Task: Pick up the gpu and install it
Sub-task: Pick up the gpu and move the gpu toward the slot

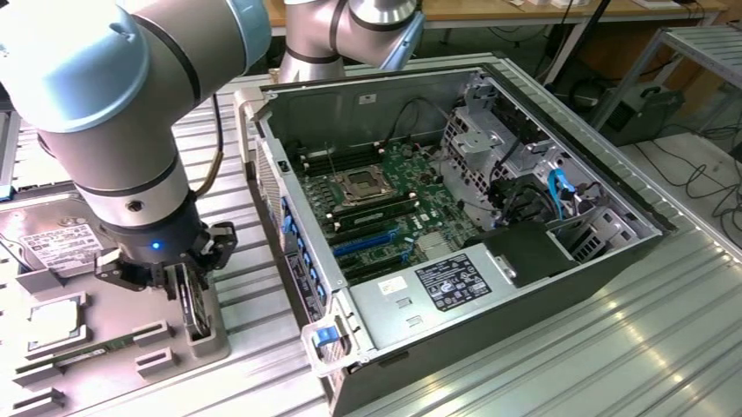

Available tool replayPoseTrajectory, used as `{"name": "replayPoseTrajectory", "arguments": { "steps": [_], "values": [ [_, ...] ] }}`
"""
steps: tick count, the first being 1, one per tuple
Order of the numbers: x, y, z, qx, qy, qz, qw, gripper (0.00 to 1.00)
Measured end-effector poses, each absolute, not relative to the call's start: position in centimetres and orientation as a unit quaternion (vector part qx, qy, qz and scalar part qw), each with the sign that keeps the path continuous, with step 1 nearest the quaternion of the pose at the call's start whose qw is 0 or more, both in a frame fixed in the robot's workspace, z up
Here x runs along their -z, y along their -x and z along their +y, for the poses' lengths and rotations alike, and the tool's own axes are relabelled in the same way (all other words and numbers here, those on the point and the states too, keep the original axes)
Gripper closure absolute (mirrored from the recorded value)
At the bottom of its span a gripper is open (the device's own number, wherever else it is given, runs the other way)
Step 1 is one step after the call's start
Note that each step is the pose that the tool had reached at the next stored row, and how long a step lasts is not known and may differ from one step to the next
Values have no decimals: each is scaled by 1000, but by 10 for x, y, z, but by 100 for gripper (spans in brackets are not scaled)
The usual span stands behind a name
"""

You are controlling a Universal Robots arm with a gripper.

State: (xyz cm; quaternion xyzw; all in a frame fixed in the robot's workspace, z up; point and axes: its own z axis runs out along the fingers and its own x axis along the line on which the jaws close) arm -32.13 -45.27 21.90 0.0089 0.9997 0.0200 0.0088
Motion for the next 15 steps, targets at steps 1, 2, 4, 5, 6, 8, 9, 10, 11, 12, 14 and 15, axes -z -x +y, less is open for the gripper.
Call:
{"name": "replayPoseTrajectory", "arguments": {
  "steps": [1, 2, 4, 5, 6, 8, 9, 10, 11, 12, 14, 15],
  "values": [
    [-219, 320, -453, -20, -9, 1000, 9, 58],
    [-219, 319, -453, -20, -9, 1000, 9, 58],
    [-219, 319, -453, -20, -9, 1000, 9, 58],
    [-219, 319, -453, -20, -9, 1000, 9, 58],
    [-219, 319, -453, -20, -9, 1000, 9, 66],
    [-219, 319, -453, -20, -9, 1000, 9, 72],
    [-219, 319, -453, -20, -9, 1000, 9, 72],
    [-219, 319, -453, -20, -9, 1000, 9, 72],
    [-219, 319, -453, -20, -9, 1000, 9, 72],
    [-219, 319, -453, -20, -9, 1000, 9, 72],
    [-219, 319, -453, -20, -9, 1000, 9, 72],
    [-219, 319, -453, -20, -9, 1000, 9, 72]
  ]
}}
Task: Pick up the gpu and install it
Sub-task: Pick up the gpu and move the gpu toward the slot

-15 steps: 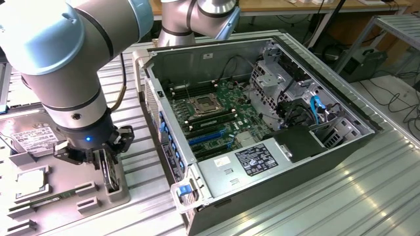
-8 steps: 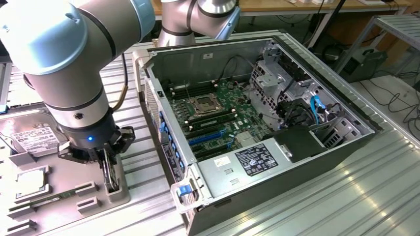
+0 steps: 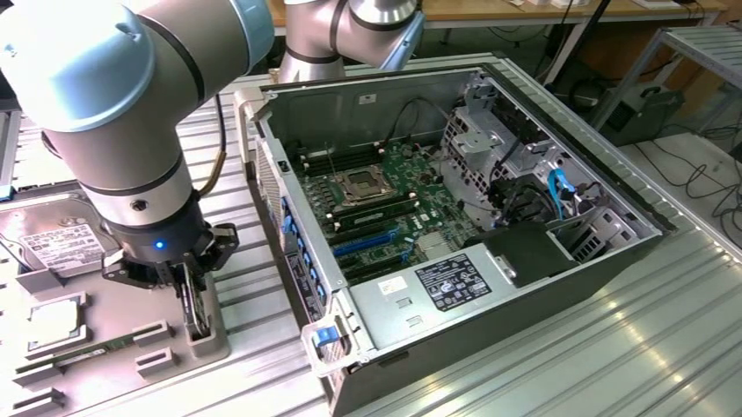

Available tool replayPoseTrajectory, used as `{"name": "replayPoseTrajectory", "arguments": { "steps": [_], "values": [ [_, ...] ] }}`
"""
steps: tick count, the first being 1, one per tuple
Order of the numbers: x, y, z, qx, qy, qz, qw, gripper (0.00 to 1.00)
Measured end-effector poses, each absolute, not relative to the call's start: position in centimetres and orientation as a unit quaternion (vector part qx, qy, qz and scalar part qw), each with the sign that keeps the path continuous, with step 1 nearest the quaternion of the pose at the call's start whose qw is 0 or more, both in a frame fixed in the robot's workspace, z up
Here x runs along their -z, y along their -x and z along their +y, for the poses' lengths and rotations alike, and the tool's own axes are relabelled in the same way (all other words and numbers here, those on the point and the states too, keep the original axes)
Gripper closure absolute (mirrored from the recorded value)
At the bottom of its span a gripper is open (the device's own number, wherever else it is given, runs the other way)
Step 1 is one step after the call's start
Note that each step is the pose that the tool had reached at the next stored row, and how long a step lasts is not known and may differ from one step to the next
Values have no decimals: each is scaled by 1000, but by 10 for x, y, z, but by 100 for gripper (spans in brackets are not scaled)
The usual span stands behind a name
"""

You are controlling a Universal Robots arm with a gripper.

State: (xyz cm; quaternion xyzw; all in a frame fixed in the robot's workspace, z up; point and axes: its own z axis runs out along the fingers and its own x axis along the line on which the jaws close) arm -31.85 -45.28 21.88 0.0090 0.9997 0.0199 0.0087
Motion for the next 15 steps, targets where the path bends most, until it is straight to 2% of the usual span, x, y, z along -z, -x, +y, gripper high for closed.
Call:
{"name": "replayPoseTrajectory", "arguments": {
  "steps": [6, 15],
  "values": [
    [-224, 318, -453, -20, -9, 1000, 9, 72],
    [-249, 318, -453, -20, -9, 1000, 9, 72]
  ]
}}
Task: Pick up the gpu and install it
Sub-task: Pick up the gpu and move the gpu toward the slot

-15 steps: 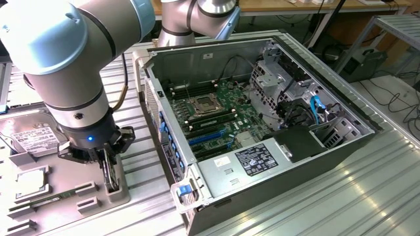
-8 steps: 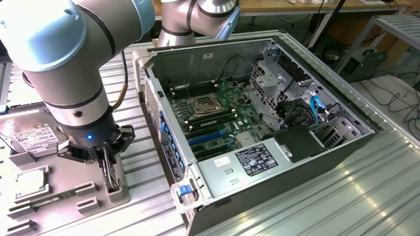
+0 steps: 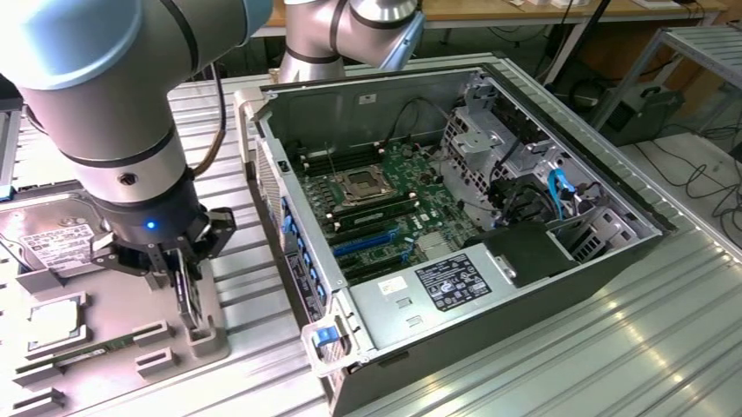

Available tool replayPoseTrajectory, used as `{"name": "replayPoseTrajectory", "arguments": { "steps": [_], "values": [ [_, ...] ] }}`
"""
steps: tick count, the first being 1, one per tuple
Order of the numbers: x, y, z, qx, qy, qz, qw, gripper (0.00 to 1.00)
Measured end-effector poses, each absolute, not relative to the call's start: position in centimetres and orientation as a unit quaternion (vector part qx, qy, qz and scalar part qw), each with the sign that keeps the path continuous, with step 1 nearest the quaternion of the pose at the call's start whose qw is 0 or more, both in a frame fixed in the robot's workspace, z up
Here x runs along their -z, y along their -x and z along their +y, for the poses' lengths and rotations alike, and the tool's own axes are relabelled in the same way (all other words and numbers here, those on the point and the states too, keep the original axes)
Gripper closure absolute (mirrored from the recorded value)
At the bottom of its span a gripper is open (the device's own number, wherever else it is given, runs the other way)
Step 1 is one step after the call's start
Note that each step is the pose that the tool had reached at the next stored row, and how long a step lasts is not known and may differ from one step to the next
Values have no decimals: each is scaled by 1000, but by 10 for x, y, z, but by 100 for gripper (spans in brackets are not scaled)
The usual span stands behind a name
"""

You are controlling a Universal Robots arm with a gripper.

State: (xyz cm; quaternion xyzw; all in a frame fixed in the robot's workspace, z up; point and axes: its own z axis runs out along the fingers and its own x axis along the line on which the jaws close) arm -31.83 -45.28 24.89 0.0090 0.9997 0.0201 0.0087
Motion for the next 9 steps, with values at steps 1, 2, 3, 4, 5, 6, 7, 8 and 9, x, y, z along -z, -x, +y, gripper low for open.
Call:
{"name": "replayPoseTrajectory", "arguments": {
  "steps": [1, 2, 3, 4, 5, 6, 7, 8, 9],
  "values": [
    [-250, 318, -453, -20, -9, 1000, 9, 72],
    [-252, 318, -453, -20, -9, 1000, 9, 72],
    [-253, 318, -453, -20, -9, 1000, 9, 72],
    [-255, 318, -453, -20, -9, 1000, 9, 72],
    [-256, 318, -453, -20, -9, 1000, 9, 72],
    [-257, 318, -453, -20, -9, 1000, 9, 72],
    [-258, 318, -453, -20, -9, 1000, 9, 72],
    [-258, 318, -453, -20, -9, 1000, 9, 72],
    [-259, 318, -453, -20, -9, 1000, 9, 72]
  ]
}}
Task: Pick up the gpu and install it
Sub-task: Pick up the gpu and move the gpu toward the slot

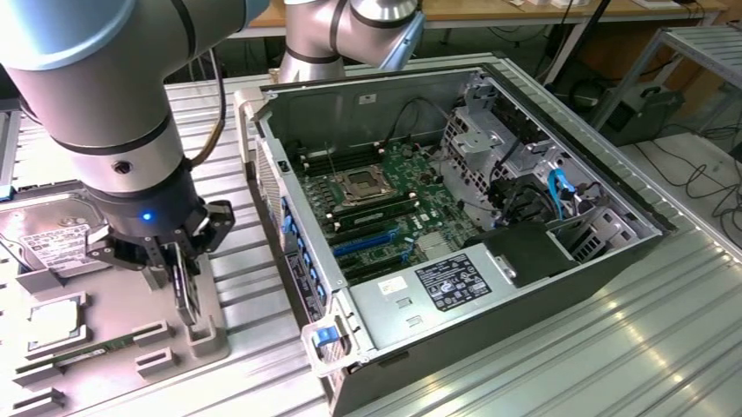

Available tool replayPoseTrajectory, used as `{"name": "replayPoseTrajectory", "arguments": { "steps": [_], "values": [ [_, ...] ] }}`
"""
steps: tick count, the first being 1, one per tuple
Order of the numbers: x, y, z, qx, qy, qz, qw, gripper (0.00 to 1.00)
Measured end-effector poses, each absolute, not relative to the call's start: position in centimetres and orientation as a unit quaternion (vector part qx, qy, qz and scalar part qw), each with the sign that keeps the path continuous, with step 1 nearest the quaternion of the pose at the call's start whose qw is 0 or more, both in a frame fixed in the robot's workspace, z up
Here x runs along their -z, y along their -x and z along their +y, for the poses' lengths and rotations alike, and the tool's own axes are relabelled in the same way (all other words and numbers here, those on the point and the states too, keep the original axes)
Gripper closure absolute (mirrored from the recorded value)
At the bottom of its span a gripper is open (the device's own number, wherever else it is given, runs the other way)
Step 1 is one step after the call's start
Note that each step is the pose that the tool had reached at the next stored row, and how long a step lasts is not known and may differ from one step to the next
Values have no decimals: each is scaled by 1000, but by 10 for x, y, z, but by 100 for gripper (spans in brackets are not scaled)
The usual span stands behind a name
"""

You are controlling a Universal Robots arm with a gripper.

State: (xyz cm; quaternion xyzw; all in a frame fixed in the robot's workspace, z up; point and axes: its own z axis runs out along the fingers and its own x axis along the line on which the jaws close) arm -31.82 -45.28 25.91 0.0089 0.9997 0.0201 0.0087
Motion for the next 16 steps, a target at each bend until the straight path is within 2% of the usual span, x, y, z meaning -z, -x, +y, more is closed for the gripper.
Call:
{"name": "replayPoseTrajectory", "arguments": {
  "steps": [16],
  "values": [
    [-282, 318, -453, -20, -9, 1000, 9, 72]
  ]
}}
